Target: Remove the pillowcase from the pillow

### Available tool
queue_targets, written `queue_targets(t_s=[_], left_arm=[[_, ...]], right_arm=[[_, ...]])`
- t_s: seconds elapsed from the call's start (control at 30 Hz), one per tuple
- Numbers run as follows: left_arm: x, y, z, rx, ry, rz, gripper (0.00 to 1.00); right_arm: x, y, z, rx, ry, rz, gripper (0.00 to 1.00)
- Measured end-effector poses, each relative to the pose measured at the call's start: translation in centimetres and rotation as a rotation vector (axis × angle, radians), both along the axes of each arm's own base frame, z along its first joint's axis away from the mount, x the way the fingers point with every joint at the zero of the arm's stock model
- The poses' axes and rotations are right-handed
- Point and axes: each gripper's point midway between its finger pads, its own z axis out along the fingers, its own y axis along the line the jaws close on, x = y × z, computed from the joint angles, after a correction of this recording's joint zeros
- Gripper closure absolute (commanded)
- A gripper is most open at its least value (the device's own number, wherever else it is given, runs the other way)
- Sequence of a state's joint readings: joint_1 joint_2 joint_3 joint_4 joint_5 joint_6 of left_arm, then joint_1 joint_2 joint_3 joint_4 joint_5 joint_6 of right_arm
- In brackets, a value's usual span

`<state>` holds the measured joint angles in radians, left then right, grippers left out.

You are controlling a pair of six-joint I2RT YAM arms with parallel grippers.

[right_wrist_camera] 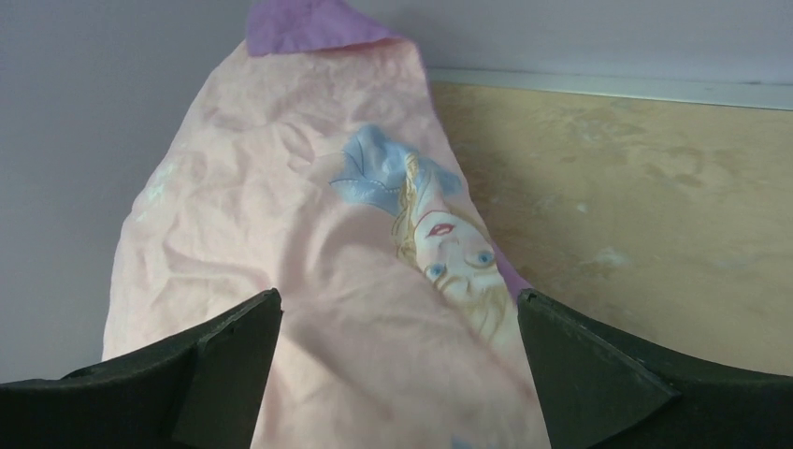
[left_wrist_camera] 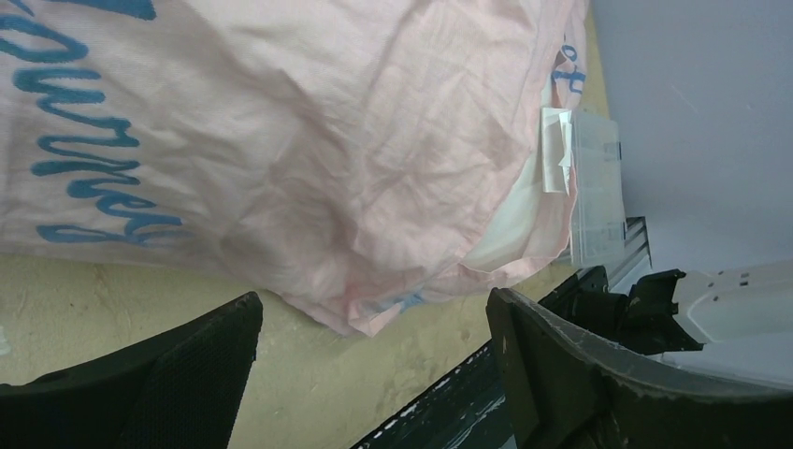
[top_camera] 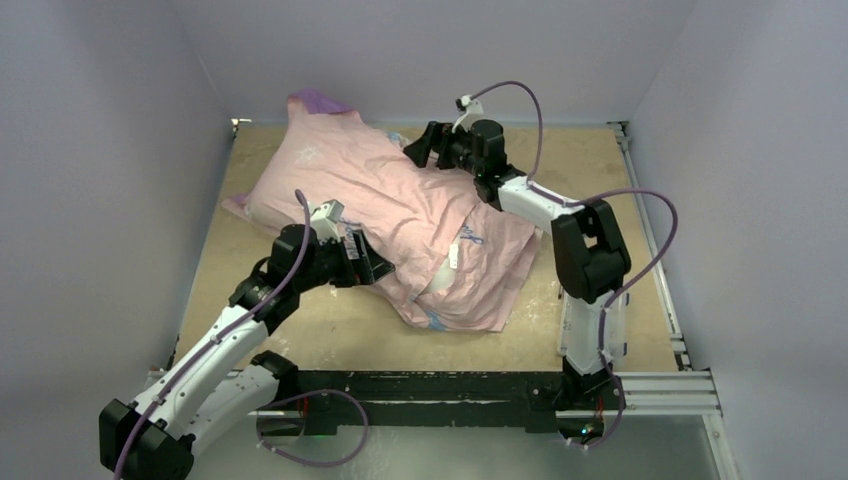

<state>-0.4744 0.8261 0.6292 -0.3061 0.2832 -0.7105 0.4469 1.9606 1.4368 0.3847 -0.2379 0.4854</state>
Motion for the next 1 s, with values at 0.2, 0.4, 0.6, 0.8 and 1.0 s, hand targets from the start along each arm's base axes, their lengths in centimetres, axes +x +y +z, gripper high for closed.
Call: queue_targets(t_s=[0.2, 0.4, 0.6, 0.8, 1.0], left_arm=[[0.9, -0.7, 0.5, 0.042, -0.005, -0.001, 0.10], [2.0, -3.0, 1.0, 0.094, -0.033, -0.020, 0.10], [3.5, -5.1, 1.5, 0.210, -0.108, -0.003, 0.10], [4.8, -6.1, 1.8, 0.290, -0.185, 0.045, 0.10], [5.8, -8.3, 2.7, 0.353, -0.238, 0.052, 0.10]], right_arm=[[-3.7, -5.5, 6.6, 0.004, -0.070, -0.191, 0.01], [-9.7, -10.6, 9.6, 0.073, -0.091, -0.325, 0.01], [-15.2, -13.4, 8.7, 0.112, -0.067, -0.345, 0.02], [-16.5, -12.2, 4.9, 0.082, 0.077, -0.376, 0.01], [-18.6, -8.6, -0.7, 0.024, 0.259, -0.337, 0.02]])
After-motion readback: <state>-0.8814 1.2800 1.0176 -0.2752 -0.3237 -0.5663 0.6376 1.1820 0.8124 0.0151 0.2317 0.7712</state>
